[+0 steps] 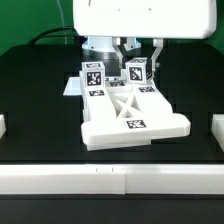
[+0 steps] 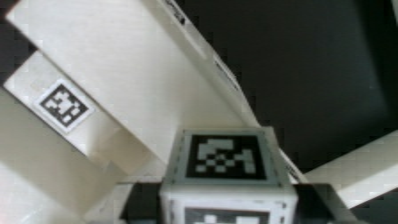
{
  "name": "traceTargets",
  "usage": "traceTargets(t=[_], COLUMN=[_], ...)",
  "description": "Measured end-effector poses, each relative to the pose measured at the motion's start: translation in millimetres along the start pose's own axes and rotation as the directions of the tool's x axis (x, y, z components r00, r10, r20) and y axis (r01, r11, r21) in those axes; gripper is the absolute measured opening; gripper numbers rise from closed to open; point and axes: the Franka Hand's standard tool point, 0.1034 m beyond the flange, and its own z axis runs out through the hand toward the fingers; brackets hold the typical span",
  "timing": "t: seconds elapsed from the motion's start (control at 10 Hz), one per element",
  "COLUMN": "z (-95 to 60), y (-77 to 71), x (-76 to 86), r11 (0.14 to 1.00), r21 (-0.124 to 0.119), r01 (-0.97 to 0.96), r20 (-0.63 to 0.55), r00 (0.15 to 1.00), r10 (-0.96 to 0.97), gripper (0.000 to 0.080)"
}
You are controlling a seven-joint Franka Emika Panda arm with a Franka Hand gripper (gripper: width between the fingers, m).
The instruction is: Assemble chair
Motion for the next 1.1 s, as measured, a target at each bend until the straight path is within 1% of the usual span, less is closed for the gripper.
traceTargets(t=[0.1, 0.4, 0.7, 1.0, 1.1], z=[0.0, 0.0, 0.0, 0.0, 0.0], y=[0.0, -1.7, -2.8, -4.9, -5.0], x=[0.0, -1.1, -1.9, -3.3, -3.4], r11=[1.0, 0.962, 0.921, 0.835, 0.825], r21=[0.0, 0.008, 0.012, 0.017, 0.017], r01=[-0.028, -0.274, -0.389, -0.55, -0.565], r20=[0.0, 0.006, 0.012, 0.025, 0.026], r00=[1.0, 0.962, 0.921, 0.835, 0.825], r10=[0.028, 0.274, 0.389, 0.549, 0.565], gripper=[0.0288, 0.0288, 0.0288, 0.0288, 0.0288])
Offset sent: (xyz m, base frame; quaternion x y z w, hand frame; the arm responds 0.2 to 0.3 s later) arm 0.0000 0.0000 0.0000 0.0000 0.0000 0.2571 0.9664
